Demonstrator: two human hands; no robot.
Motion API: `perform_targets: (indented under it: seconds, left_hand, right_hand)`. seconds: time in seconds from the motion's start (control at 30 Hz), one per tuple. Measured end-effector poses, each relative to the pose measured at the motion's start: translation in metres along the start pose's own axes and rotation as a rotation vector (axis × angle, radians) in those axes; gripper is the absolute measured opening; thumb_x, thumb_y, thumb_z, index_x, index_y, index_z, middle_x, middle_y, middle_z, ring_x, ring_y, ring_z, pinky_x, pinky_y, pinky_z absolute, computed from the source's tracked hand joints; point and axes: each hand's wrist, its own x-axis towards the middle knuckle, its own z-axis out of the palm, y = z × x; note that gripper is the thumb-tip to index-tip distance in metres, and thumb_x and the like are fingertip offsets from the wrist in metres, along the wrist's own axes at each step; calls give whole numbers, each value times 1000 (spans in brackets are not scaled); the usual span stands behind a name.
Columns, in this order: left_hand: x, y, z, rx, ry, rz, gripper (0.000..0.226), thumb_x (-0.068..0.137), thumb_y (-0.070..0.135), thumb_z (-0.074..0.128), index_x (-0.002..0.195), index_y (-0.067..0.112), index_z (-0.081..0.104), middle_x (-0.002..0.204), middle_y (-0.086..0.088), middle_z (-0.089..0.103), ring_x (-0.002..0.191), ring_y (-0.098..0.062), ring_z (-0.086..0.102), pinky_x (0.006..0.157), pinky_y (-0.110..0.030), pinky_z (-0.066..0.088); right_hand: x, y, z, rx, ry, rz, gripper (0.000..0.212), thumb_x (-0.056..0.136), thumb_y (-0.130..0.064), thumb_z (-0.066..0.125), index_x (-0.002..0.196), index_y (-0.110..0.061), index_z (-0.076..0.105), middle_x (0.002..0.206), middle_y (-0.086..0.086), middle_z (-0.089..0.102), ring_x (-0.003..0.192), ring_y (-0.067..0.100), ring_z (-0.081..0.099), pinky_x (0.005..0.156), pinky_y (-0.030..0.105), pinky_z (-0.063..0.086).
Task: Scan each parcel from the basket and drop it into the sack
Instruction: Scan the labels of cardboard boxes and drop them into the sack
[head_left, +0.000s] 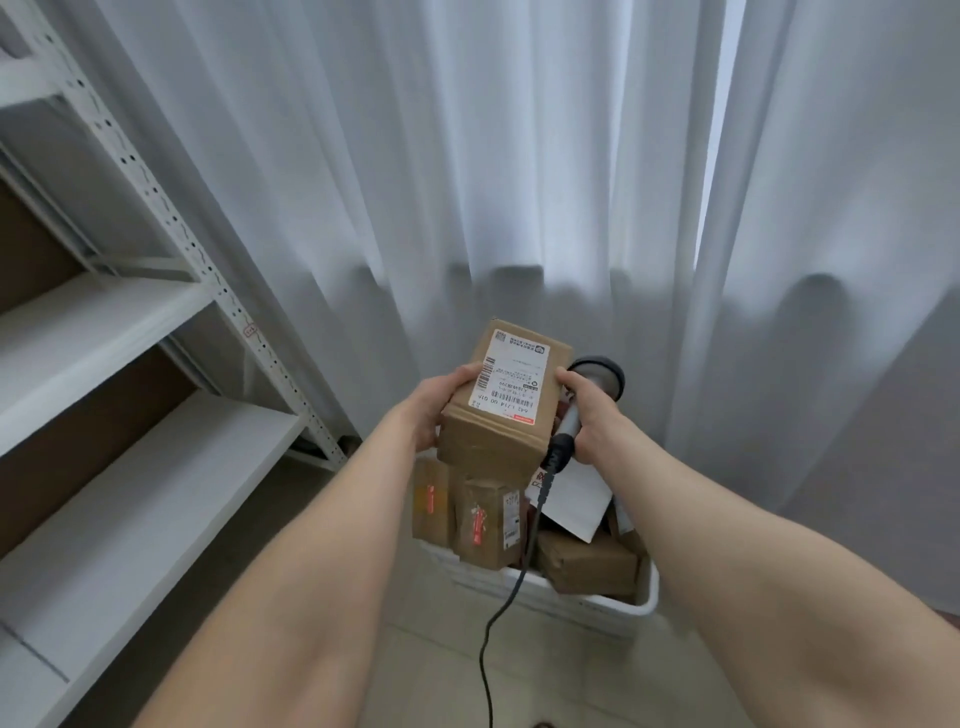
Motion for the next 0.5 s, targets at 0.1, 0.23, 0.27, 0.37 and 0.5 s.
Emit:
perform_targets:
  seconds: [0.1, 0.23, 0.27, 0.37, 0.5]
  left_hand:
    - [-29, -13, -5, -68, -56, -59, 40, 84, 49, 63, 104, 15, 65, 86, -5, 75, 73, -18, 70, 71, -29, 55]
    - [-64, -24, -24, 96, -161, -231, 62, 75, 55, 68, 123, 17, 54, 120, -11, 64, 107, -31, 60, 77, -49, 52]
    - [-68, -27, -29, 97, -185, -252, 67, 72, 53, 71, 125, 16, 52, 125, -14, 61, 111, -35, 59, 78, -53, 53]
    - [-83, -38, -45, 25, -212, -252, 73, 65, 39, 82, 128, 20, 51, 134, -16, 54, 114, -35, 59, 86, -56, 53]
    - [-95, -53, -63, -35, -73, -169, 42, 79, 31, 73, 118, 27, 57, 119, -12, 59, 103, -30, 62, 87, -52, 54]
  right_hand:
    - [-21, 11, 1, -41, -15, -17, 61, 69, -34, 84, 121, -12, 61, 91, 8, 76, 76, 30, 75, 78, 44, 60]
    - [-44, 18, 6, -124, -23, -98, 66, 69, -28, 86, 125, -8, 56, 98, 12, 74, 78, 32, 74, 71, 45, 61]
    - [-49, 18, 8, -135, -32, -118, 62, 72, -24, 84, 124, -6, 55, 98, 14, 73, 78, 32, 74, 68, 43, 61]
    - [-60, 26, 20, -189, -51, -167, 56, 78, -20, 80, 124, -3, 53, 103, 16, 71, 86, 34, 72, 74, 46, 60]
    - [-64, 45, 41, -218, -65, -190, 58, 76, -23, 81, 125, -10, 53, 106, 13, 70, 94, 34, 69, 86, 52, 56]
